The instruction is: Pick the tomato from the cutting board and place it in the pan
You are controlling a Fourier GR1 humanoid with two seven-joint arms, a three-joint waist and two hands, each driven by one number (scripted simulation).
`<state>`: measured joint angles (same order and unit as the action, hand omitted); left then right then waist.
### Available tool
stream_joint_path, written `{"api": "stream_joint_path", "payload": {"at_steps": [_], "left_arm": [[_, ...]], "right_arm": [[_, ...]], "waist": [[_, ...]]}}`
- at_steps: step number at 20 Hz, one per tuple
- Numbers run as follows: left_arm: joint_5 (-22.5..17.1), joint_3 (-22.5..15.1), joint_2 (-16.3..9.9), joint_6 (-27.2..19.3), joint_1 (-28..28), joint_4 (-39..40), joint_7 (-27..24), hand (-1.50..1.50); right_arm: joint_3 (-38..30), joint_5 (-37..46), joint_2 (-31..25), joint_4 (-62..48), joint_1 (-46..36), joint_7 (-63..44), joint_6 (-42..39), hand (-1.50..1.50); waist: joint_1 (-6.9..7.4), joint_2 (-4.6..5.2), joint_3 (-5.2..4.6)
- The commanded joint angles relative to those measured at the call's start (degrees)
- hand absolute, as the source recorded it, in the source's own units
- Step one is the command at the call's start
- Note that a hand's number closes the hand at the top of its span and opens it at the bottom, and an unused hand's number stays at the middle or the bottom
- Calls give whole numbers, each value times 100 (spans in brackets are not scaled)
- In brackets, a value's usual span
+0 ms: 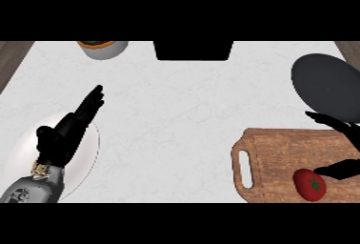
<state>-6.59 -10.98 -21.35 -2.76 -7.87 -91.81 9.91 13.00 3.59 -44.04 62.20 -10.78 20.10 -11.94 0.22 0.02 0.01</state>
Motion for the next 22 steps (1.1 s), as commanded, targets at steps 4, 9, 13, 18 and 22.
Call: {"api": "stream_joint_path", "payload": {"at_steps": [4, 9, 13, 18, 22], "left_arm": [[54, 46, 67, 46, -129, 8, 122, 0], [257, -145, 291, -52, -311, 267, 29, 0], [185, -2, 192, 2, -346, 123, 172, 0], [270, 71, 228, 34, -3, 4, 72, 0], [286, 234, 259, 147, -279, 189, 218, 0]], "right_arm": [[546, 869, -647, 826, -513, -1214, -622, -150], [1273, 1356, -921, 1078, -1290, -2219, -1949, -150], [1621, 1207, -905, 1482, -1567, -3005, -3198, -150], [1544, 960, -337, 1985, -1435, -4086, -3837, -150], [1432, 921, 52, 2823, -1078, -5186, -3888, -150]], "waist": [[-1, -14, -11], [98, 21, -24], [75, -8, -20], [-5, -19, -7], [-70, -18, -6]]}}
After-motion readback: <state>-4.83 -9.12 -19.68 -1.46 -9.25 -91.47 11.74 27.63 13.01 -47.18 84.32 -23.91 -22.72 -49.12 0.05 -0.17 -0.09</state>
